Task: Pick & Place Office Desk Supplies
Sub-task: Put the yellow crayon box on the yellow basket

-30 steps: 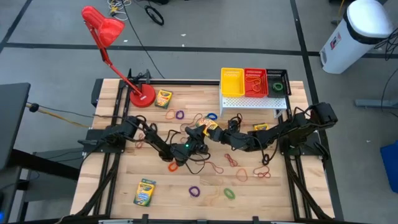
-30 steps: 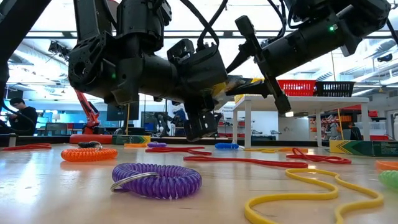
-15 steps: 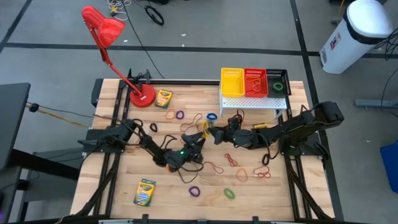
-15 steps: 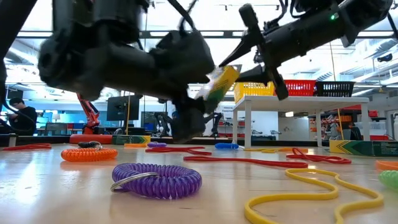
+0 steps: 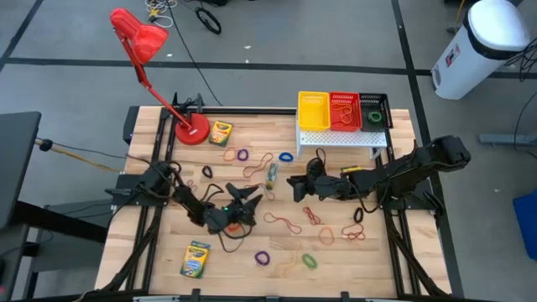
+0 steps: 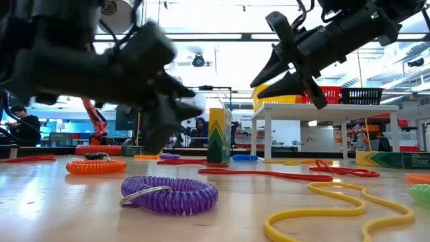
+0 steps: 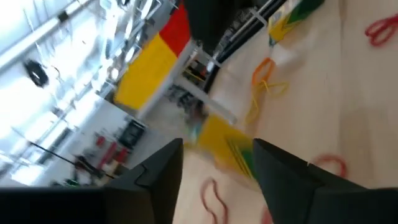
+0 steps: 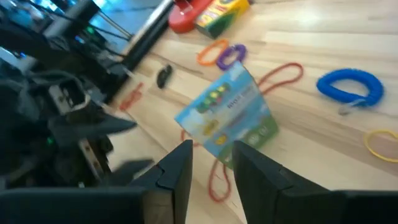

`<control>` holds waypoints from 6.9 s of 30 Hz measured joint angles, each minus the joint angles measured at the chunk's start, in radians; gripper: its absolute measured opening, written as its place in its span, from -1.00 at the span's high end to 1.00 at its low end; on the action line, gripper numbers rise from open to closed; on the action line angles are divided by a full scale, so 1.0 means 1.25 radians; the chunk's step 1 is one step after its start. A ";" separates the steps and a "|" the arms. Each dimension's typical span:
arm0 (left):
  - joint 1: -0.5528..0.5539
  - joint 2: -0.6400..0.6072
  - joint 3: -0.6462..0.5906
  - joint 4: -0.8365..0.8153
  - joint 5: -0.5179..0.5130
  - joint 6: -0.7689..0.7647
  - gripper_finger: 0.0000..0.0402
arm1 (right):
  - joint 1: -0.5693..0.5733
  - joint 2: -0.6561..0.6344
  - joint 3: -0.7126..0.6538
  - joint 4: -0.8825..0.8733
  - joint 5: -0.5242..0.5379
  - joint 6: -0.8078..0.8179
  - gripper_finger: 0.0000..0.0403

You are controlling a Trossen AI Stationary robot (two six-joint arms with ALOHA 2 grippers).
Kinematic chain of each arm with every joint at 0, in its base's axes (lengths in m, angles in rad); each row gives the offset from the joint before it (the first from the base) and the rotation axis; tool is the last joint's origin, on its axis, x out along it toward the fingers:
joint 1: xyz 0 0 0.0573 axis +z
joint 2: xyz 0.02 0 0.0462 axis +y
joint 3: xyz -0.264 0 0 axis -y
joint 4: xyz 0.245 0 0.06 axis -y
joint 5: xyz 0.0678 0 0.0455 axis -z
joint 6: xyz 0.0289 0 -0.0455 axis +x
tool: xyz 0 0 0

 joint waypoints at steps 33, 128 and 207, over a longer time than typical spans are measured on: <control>0.200 -0.090 -0.197 -0.075 0.474 -0.541 0.49 | -0.127 0.134 0.291 -0.348 -0.189 0.274 -0.44; 0.431 -0.087 -0.204 0.116 0.829 -0.596 0.96 | -0.062 0.065 0.311 -0.810 -0.307 -0.588 -0.16; 0.430 -0.087 -0.202 0.111 0.830 -0.648 0.96 | -0.761 0.279 0.963 -1.125 -0.427 -1.409 0.45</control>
